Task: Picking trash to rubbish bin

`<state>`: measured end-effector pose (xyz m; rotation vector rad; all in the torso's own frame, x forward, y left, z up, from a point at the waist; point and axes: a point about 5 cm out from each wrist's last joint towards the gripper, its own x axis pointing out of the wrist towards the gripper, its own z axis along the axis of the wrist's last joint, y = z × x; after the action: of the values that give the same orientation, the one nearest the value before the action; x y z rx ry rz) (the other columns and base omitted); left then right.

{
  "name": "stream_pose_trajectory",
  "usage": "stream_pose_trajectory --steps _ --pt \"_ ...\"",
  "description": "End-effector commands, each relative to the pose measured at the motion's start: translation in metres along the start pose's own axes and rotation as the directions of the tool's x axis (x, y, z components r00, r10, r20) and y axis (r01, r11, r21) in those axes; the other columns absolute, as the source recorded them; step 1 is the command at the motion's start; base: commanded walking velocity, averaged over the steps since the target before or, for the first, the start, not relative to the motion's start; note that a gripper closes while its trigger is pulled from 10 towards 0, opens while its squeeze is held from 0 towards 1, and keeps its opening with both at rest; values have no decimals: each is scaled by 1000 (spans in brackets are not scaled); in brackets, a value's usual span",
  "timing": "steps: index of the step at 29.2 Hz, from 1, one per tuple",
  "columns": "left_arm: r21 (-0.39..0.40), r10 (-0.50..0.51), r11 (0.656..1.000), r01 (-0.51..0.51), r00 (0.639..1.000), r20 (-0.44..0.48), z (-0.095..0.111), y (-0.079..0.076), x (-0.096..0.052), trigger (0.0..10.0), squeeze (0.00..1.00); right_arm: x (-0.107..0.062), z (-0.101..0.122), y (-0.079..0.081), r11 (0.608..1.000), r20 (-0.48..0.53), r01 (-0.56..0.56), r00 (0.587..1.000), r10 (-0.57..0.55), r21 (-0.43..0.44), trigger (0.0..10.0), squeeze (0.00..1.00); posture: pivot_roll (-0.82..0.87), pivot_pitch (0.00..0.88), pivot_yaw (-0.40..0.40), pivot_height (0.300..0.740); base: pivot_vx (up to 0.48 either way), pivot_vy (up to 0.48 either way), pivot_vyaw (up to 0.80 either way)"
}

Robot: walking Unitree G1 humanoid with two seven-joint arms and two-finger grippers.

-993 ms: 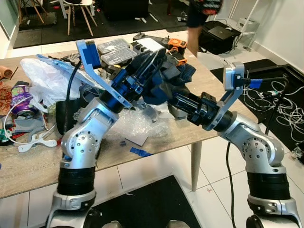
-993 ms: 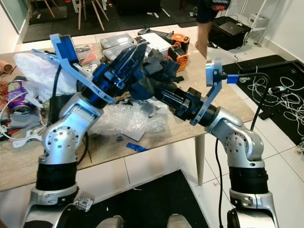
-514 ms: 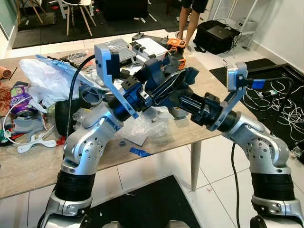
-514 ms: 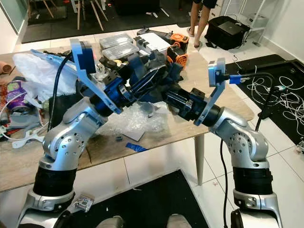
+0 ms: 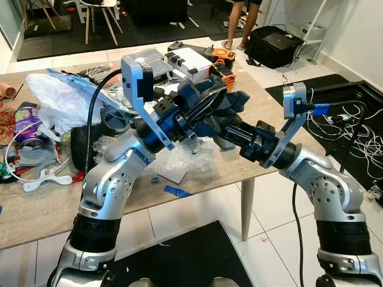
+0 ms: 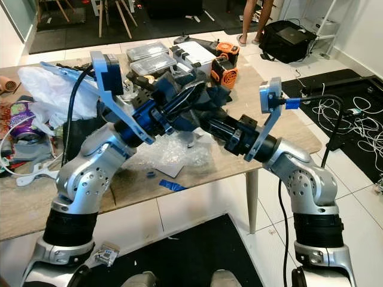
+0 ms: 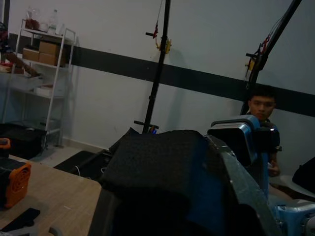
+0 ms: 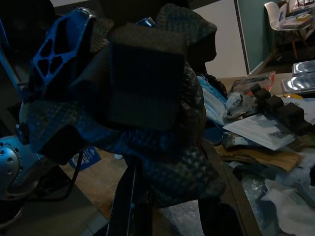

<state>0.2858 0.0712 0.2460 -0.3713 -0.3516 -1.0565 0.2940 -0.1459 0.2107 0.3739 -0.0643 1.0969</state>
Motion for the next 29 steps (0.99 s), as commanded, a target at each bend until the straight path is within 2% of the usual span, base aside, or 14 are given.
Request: stream_pose_trajectory --steps 1,4,5,8,11,16,23,29 --pt "-11 38 999 -39 993 -112 -20 4 -2 0 0 13 4 16 991 -3 -127 992 127 -30 0 0 -77 0 -14 740 0 0 0" --pt "-8 41 999 -43 993 -114 -21 5 -2 0 0 13 3 16 991 -5 -128 992 128 -31 549 0 -76 0 -15 740 0 0 0" --pt "-3 44 999 -45 992 -116 -22 5 -3 0 0 13 3 16 991 -9 -127 992 127 -32 10000 0 -76 0 -15 740 0 0 0" --pt "2 50 999 -50 992 -120 -22 6 -4 0 0 13 2 16 992 -11 -125 992 125 -34 10000 0 -75 0 -14 740 0 0 0" --pt "23 98 995 -95 988 -118 -22 13 -7 0 0 11 1 16 991 -20 -129 991 129 -37 10000 0 -75 0 -15 740 0 0 0" --pt "67 234 971 -230 969 -76 -11 36 -26 0 0 -2 0 14 991 -48 -128 991 126 -43 10000 0 -73 0 -18 740 0 0 0" --pt "106 354 931 -349 934 -38 -4 54 -44 0 0 -12 1 13 991 -69 -125 990 122 -46 10000 0 -73 0 -22 740 0 0 0" --pt "84 325 943 -322 945 -30 -5 51 -39 0 0 -11 3 8 994 -50 -84 995 81 -65 10000 0 -74 0 -24 740 0 0 0"
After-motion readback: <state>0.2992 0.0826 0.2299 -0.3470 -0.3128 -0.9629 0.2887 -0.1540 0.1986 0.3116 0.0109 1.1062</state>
